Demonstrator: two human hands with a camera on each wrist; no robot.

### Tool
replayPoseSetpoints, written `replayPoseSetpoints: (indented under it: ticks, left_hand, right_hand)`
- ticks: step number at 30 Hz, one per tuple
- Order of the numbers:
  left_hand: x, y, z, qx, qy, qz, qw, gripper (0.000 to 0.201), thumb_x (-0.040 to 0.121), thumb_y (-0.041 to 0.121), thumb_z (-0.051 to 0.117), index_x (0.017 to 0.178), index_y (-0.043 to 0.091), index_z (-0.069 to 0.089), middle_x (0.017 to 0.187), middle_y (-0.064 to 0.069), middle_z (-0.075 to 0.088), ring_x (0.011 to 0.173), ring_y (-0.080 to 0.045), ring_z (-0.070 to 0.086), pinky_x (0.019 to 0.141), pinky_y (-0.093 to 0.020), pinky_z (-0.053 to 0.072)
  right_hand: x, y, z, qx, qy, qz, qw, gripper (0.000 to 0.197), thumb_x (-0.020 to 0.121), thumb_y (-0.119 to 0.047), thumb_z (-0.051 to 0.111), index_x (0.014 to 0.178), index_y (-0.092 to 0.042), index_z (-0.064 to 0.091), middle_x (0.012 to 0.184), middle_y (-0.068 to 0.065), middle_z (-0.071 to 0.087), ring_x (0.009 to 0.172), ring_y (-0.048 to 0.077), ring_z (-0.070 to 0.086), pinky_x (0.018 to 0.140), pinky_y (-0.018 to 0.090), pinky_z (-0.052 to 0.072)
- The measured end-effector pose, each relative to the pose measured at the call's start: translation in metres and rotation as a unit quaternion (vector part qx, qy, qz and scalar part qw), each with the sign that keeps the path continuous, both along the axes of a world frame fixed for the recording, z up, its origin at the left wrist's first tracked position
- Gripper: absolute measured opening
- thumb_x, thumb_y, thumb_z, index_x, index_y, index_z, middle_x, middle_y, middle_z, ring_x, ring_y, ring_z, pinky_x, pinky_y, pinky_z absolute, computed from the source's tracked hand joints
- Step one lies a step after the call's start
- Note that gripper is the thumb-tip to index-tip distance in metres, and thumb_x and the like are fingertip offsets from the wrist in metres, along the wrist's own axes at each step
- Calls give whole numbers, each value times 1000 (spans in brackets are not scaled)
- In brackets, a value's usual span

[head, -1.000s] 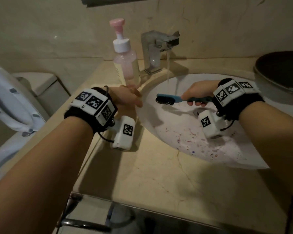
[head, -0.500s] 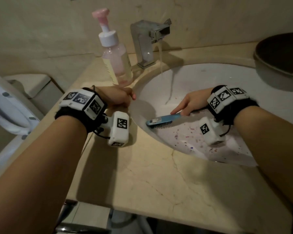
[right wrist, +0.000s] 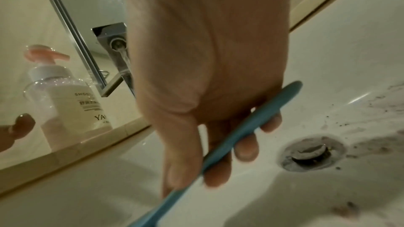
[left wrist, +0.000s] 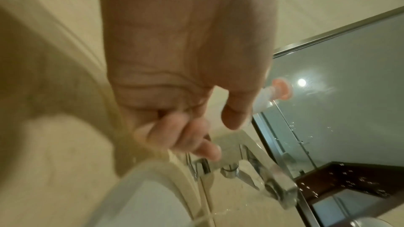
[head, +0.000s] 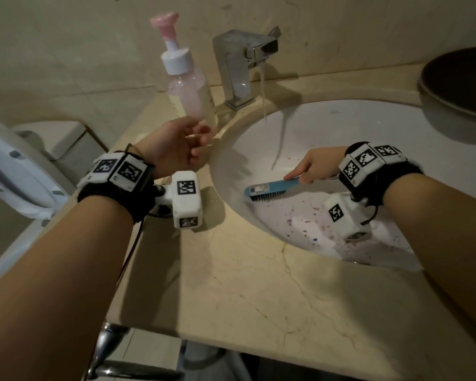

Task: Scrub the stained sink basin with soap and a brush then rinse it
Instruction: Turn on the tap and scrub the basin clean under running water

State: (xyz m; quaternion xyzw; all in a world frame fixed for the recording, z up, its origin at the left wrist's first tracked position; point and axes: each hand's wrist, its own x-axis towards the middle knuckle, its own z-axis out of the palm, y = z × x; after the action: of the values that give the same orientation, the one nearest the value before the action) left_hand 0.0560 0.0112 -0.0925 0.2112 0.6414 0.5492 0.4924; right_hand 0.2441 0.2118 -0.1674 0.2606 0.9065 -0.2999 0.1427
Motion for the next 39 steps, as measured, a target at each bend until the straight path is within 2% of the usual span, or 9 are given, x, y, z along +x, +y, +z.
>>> replayPoseSetpoints:
  ticks: [4,8,12,16,21,26,31,36,39]
  left_hand:
    - [11,11,-8,-76,60,37,995,36,99,32,32,74,14,53,46,8,57,29,-4,39,28,-9,26]
    - [18,22,-11,-145,154,52,976,39,100,30,33,73,11,54,39,7,60,26,0,47,26,-7,27]
    - [19,27,-13,-145,157,69,974,40,101,25,30,72,9,53,39,5,61,32,-1,58,26,-7,29]
    - [19,29,-13,-141,147,75,976,37,100,25,33,74,9,53,41,5,63,36,-3,61,29,-6,31]
    - [18,28,-14,-156,164,74,971,35,98,26,34,72,12,54,42,6,63,36,-1,60,30,-6,30]
    - [18,26,-11,-160,168,72,970,37,99,28,33,72,12,53,40,6,62,31,0,55,27,-5,27]
    - [21,26,-11,-157,157,63,973,38,100,30,35,72,11,51,39,6,60,25,0,48,24,-7,25]
    - [18,26,-11,-149,154,65,975,38,100,29,34,72,9,50,39,5,60,24,-1,43,24,-8,24]
    - [18,25,-11,-151,155,66,974,37,100,28,35,72,9,51,39,5,60,24,-1,44,25,-8,24]
  right_hand:
    - [2,-3,7,-82,-52,72,993,36,91,-9,58,125,-22,63,59,-8,59,48,4,41,48,9,34]
    - [1,-4,-5,-43,-19,39,998,37,93,-10,54,126,-26,60,41,-15,54,48,7,37,46,9,32]
    - [1,0,-13,-26,-21,33,999,37,95,-12,53,128,-25,59,60,-10,56,50,7,40,53,14,35]
    - [3,1,-6,-93,-65,84,990,38,91,-10,58,118,-37,60,53,-12,58,48,0,46,51,9,36]
    - [-10,0,-21,52,41,28,997,39,94,-9,51,131,-22,56,92,9,67,75,15,48,69,19,37]
    - [7,7,-10,-129,-115,67,983,41,89,-3,59,127,-20,61,73,1,60,60,9,46,61,18,38]
    - [2,9,-25,87,21,-28,996,38,94,-12,52,129,-23,59,74,0,57,66,17,48,63,23,38]
    - [7,2,-11,-133,-120,75,981,43,90,-7,58,120,-38,59,55,-11,63,47,1,50,63,18,39]
    - [9,8,-15,-68,-70,25,995,42,89,-6,57,124,-28,62,56,-3,59,49,9,46,61,22,38]
